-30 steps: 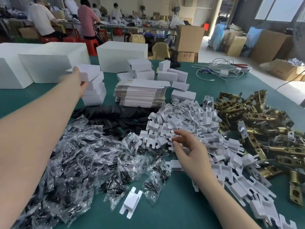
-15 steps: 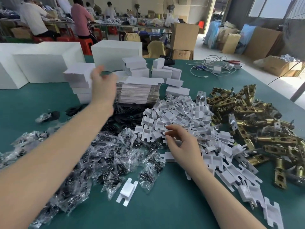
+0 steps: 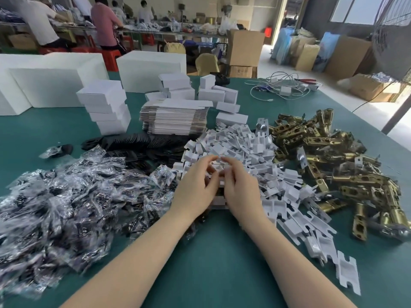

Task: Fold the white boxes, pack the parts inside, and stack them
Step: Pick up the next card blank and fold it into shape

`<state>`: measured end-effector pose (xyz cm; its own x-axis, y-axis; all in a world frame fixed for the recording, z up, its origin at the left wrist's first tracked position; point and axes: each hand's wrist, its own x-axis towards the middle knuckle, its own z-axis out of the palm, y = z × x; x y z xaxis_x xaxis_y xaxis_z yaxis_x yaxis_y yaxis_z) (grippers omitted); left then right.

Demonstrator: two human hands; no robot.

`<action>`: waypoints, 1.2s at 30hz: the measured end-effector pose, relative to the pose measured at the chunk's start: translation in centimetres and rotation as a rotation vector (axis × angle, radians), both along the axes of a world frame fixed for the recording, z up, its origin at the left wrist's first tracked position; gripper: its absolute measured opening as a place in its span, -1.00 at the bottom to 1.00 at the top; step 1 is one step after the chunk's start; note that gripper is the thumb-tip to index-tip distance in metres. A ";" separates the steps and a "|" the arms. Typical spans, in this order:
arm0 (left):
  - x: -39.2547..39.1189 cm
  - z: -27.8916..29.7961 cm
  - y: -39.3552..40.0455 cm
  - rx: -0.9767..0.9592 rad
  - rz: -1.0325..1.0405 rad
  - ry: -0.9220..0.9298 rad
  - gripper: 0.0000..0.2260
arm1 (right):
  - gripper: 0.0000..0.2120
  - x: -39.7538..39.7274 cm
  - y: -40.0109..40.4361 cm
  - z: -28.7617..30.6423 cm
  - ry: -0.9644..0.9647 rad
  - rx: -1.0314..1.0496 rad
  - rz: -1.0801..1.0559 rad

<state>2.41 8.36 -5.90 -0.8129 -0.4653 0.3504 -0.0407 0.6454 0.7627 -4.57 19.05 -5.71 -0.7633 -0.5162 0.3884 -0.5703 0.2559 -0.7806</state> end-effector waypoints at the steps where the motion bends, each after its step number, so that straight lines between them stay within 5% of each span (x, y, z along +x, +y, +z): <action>1: 0.1 -0.2 -0.2 0.029 -0.002 0.008 -0.75 | -0.71 0.1 0.0 0.5 -0.003 -0.054 -0.014; 5: -0.1 -0.5 -0.6 0.012 0.004 -0.028 -0.72 | -0.72 -0.7 1.0 3.6 0.184 -0.257 -0.123; 9: -0.2 -0.5 -0.5 -0.012 -0.026 -0.041 -0.74 | -0.77 -3.4 3.8 6.3 0.449 -0.215 -0.335; 18: 0.1 -0.5 -0.5 0.086 -0.017 0.018 -0.63 | -0.71 -9.9 9.1 7.5 0.035 0.559 -0.636; 28: 0.0 -0.6 -0.5 0.043 -0.028 0.000 -0.68 | -0.51 -9.8 7.3 7.4 -0.057 0.807 -0.168; 36: 0.1 0.1 0.0 -0.219 0.064 -0.044 -0.65 | -0.73 -9.4 6.0 5.9 -0.025 0.848 -0.165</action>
<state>2.50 8.33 -5.75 -0.8010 -0.4332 0.4132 -0.1174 0.7905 0.6011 -14.00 25.06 0.14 -0.8574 -0.5056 -0.0960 -0.4593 0.8360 -0.3004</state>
